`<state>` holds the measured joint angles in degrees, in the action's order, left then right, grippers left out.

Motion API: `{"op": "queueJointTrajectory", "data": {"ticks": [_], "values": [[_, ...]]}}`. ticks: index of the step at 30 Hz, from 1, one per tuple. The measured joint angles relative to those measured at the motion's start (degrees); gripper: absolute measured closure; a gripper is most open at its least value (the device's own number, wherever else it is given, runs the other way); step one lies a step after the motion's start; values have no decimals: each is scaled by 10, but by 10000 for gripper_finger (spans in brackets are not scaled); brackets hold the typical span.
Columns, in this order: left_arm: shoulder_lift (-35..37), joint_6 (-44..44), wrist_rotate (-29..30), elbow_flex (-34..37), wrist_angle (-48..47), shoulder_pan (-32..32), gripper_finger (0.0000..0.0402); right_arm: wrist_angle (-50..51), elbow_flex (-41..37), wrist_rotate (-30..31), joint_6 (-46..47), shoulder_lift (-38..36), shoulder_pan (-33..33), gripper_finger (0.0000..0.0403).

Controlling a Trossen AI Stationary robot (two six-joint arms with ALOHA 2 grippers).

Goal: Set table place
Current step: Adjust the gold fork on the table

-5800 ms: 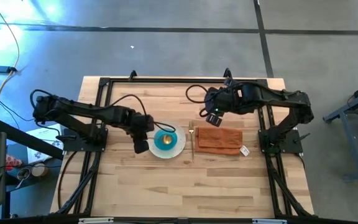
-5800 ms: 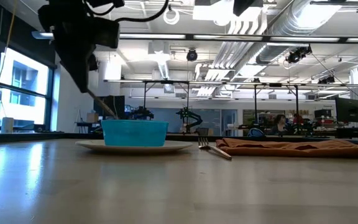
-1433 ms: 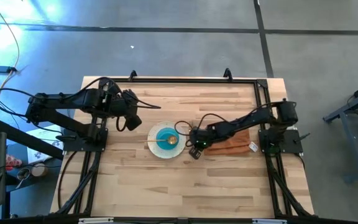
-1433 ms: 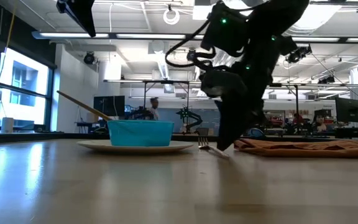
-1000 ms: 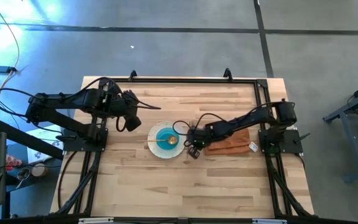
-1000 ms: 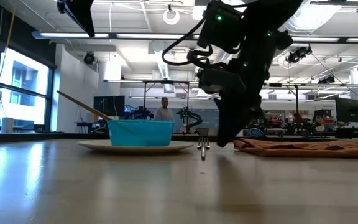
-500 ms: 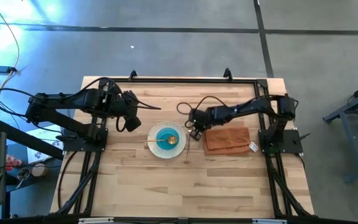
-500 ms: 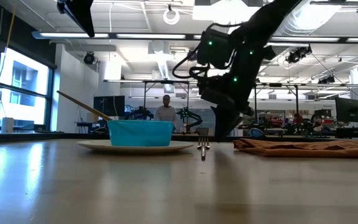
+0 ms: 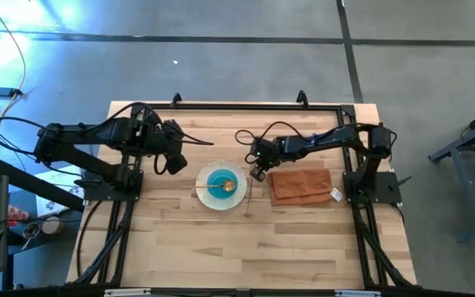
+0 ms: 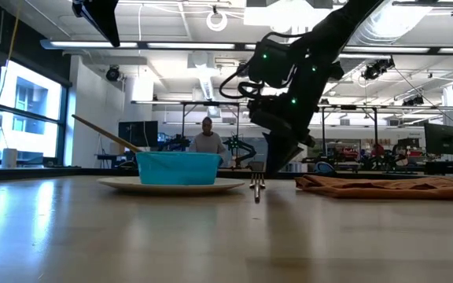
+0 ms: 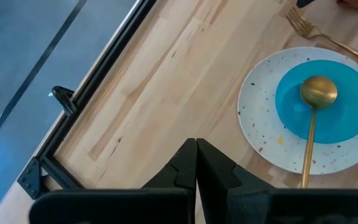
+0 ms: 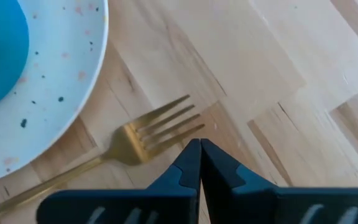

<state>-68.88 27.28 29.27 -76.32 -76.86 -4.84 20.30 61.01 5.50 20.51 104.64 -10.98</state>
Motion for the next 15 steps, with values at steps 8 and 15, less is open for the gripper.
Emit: {"op": "queueJointTrajectory", "data": {"ticks": [8,15], "values": [[0,0,3,0,0,0,401,-6,0,0,-1,0,-1,403],[0,0,4,0,0,0,401,-9,0,5,-10,5,-6,403]]}}
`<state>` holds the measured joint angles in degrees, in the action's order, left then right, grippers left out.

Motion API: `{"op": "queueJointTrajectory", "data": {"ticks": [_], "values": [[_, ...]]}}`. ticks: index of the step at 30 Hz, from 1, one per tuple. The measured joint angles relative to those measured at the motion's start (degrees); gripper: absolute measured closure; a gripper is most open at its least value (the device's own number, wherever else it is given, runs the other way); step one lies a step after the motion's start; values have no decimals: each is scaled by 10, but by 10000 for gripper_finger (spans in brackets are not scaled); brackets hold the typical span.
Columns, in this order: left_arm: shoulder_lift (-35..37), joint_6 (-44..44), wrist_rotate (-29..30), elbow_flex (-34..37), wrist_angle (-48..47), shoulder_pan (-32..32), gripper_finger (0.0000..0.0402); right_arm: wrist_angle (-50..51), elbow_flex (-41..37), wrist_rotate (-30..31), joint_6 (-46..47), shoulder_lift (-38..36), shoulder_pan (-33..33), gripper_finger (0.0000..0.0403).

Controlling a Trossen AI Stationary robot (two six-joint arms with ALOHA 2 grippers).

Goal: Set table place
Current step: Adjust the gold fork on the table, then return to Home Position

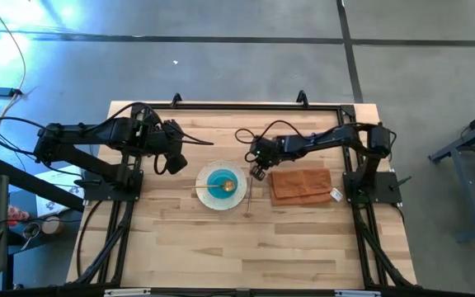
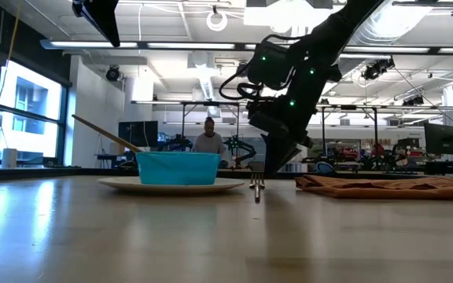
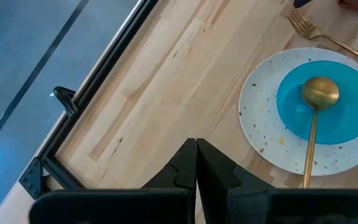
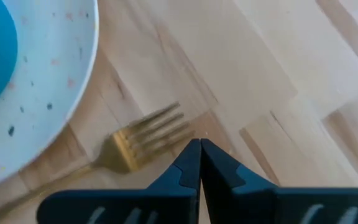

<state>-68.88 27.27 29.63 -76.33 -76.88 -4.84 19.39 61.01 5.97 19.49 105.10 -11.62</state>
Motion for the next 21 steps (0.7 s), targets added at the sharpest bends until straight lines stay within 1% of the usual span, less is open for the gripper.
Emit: {"op": "queueJointTrajectory", "data": {"ticks": [2,9,21], "values": [[0,0,0,0,0,0,401,-18,0,0,1,5,0,403],[0,0,0,0,0,0,401,-28,0,-2,10,15,0,403],[0,-15,0,0,0,0,401,-38,0,-2,11,5,-13,403]]}}
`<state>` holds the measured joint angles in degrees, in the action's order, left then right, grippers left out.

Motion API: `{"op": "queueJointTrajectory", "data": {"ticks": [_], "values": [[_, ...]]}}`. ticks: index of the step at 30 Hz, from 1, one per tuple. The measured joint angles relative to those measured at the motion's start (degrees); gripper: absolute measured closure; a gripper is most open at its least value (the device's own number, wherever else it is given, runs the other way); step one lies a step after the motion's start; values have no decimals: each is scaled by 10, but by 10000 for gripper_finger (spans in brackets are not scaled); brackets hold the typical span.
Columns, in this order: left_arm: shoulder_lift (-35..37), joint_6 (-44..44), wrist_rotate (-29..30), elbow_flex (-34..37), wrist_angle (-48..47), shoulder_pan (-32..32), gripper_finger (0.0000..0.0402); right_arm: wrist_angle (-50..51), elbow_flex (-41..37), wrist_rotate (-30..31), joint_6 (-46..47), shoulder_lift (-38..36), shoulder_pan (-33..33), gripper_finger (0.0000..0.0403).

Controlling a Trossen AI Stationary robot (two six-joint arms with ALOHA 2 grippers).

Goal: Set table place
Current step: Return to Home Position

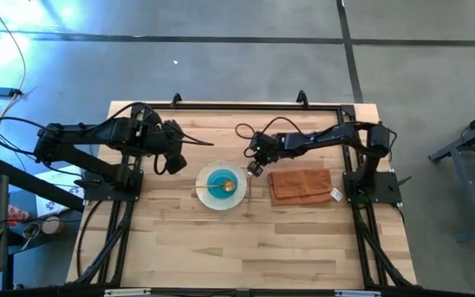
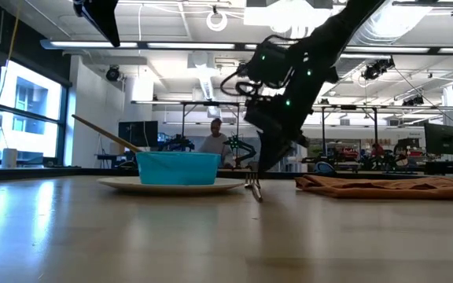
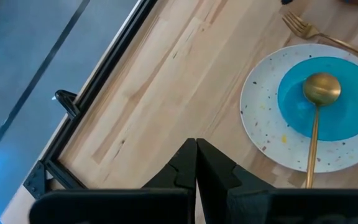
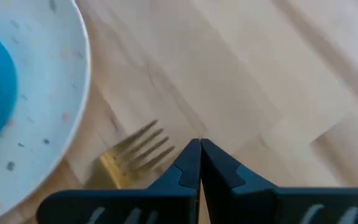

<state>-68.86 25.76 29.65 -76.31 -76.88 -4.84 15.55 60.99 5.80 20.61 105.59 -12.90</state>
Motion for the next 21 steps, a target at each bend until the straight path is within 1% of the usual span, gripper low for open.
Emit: {"op": "queueJointTrajectory", "data": {"ticks": [5,7,9,12,14,18,21], "values": [[10,-18,5,4,5,0,401,26,0,14,-16,-54,1,403],[31,-20,11,21,20,0,401,55,0,28,-26,-88,0,403],[63,-20,11,53,47,0,401,87,0,45,-35,-129,0,403],[134,-23,11,127,122,0,401,119,0,63,-58,-196,0,403],[192,-39,3,195,199,0,401,107,0,76,-75,-238,0,403],[302,-64,-37,338,359,0,401,85,0,77,-107,-314,-4,403],[365,-60,-59,420,418,0,401,99,0,71,-123,-367,-6,403]]}}
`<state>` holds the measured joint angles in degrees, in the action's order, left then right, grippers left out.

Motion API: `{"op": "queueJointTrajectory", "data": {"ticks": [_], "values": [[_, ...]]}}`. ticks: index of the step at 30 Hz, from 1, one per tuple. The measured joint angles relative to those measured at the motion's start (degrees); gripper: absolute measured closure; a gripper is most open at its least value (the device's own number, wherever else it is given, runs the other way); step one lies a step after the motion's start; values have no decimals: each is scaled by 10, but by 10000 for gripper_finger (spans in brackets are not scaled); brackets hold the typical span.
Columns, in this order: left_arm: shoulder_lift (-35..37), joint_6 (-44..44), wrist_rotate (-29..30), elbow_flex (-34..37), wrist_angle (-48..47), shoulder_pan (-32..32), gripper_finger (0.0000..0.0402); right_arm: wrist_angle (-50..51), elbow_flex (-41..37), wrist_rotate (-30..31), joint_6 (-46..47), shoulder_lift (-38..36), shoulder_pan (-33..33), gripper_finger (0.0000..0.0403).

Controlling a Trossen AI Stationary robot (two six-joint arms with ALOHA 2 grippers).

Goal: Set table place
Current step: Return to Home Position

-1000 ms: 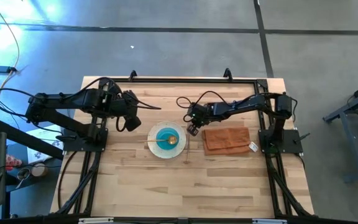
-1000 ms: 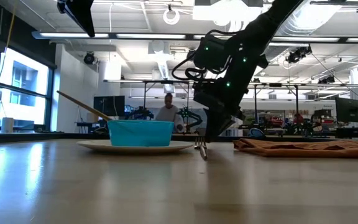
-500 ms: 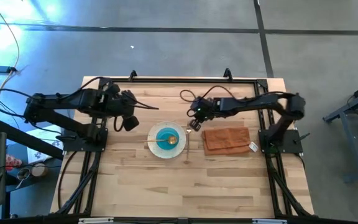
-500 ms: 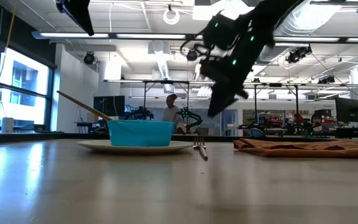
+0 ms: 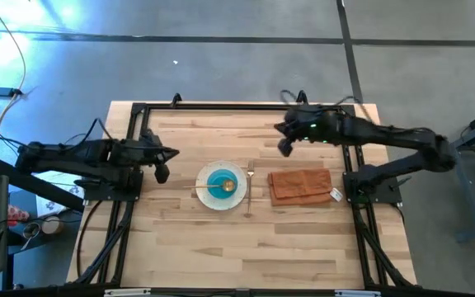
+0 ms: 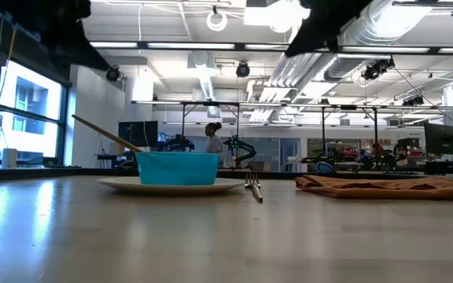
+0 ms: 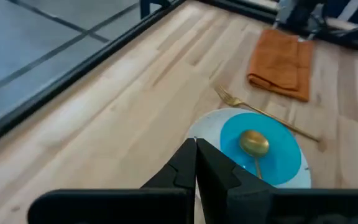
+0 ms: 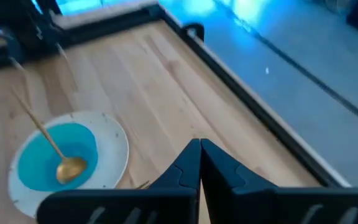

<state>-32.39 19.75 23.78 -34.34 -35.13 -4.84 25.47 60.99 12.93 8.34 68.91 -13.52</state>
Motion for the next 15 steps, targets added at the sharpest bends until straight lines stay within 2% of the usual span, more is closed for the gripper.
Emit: {"op": "queueJointTrajectory", "data": {"ticks": [5,7,10,15], "values": [[71,2,-19,86,48,0,402,24,-1,-17,-9,-84,2,403],[98,-2,-21,106,59,0,402,3,-24,-17,-9,-125,7,403],[137,-4,-21,131,60,0,402,-71,-107,-23,10,-198,13,403],[206,-3,-17,167,60,0,402,-209,-288,-23,91,-323,17,403]]}}
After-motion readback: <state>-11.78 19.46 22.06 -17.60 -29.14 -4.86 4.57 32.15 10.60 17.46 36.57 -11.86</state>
